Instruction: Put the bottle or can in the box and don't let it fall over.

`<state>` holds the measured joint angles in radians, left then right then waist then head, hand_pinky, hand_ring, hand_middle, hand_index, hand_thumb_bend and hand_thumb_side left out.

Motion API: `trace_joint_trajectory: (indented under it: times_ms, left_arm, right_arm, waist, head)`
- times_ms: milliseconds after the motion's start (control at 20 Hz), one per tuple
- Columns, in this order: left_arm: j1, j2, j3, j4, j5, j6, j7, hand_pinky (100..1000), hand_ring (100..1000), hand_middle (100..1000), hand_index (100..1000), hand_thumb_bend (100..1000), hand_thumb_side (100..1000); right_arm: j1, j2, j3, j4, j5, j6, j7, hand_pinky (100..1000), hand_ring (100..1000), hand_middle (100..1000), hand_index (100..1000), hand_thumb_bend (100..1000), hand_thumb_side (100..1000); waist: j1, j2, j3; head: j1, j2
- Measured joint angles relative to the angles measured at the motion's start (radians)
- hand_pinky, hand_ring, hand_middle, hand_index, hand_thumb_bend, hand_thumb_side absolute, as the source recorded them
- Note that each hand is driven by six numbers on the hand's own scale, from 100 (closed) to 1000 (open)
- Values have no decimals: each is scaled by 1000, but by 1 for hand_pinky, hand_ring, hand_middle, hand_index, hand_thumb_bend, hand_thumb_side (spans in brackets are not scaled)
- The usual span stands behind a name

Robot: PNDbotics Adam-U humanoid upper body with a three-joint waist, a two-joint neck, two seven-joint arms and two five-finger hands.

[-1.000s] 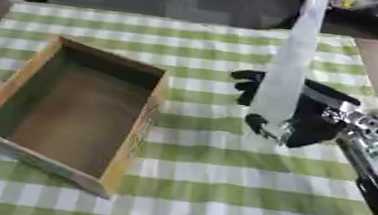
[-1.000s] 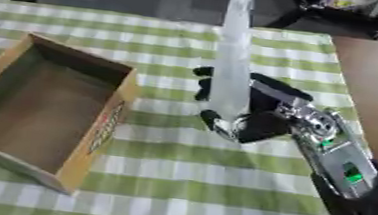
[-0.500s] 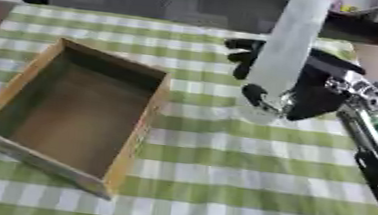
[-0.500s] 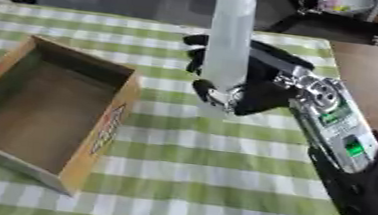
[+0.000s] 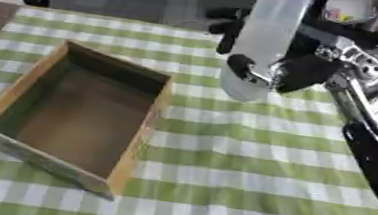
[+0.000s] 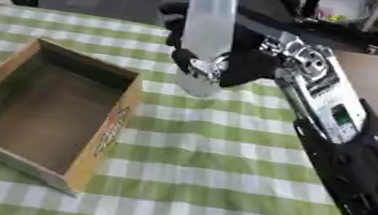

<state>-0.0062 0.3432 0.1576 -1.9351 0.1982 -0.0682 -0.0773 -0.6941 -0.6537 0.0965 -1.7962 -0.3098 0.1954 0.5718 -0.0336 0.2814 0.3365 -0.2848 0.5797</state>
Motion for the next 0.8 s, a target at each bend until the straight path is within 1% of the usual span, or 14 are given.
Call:
trace_joint_trajectory:
  times_ms: [300, 600, 800]
  left_arm:
    - [-2, 1, 0, 0, 3, 1, 0, 1000, 786, 972, 838, 104, 856]
    - [-5, 9, 0, 0, 5, 2, 1, 1000, 786, 971, 839, 103, 851]
    - [-9, 9, 0, 0, 10, 2, 5, 1000, 786, 972, 839, 106, 851]
  right_arm:
    - [-83, 35, 35, 59, 8, 16, 16, 890, 1000, 1000, 409, 100, 208]
    - [-148, 80, 76, 142, 70, 14, 38, 891, 1000, 1000, 410, 100, 205]
    - [-175, 123, 91, 206, 113, 8, 48, 891, 1000, 1000, 411, 100, 205]
  waist:
    - [-7, -6, 17]
    - [-10, -9, 40]
    - [-12, -10, 54]
  head:
    - [-14, 8]
    - [-31, 9]
    - [-44, 13]
